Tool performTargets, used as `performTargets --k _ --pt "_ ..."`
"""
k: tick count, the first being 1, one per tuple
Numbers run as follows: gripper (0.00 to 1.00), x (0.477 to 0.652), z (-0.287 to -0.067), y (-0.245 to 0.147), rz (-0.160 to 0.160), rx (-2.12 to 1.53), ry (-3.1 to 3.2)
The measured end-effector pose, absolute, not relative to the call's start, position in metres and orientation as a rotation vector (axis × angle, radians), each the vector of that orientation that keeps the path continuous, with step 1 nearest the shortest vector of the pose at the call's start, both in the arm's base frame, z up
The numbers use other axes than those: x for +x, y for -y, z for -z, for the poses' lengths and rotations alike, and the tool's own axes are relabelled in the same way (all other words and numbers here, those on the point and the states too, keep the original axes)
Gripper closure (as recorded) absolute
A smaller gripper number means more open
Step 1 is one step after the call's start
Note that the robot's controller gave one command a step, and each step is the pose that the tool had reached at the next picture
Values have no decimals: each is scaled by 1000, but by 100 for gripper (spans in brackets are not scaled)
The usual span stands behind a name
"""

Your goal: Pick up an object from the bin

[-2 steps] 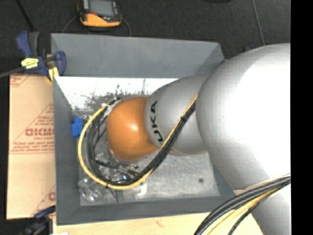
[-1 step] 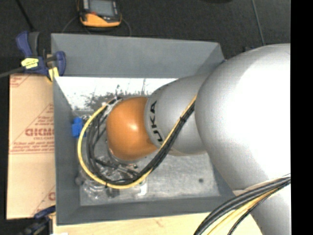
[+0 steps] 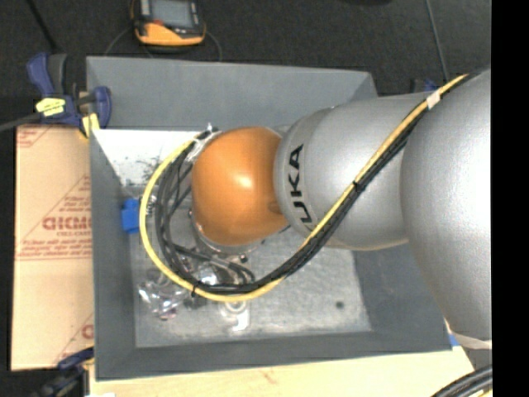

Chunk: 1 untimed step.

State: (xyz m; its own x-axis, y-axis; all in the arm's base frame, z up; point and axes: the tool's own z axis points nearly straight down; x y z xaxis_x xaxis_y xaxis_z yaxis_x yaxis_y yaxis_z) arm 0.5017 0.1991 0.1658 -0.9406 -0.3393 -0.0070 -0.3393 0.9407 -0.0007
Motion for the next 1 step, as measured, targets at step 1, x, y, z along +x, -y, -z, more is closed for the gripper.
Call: performTargets --k 1 --pt "100 491 -214 -206 0 -549 -3089"
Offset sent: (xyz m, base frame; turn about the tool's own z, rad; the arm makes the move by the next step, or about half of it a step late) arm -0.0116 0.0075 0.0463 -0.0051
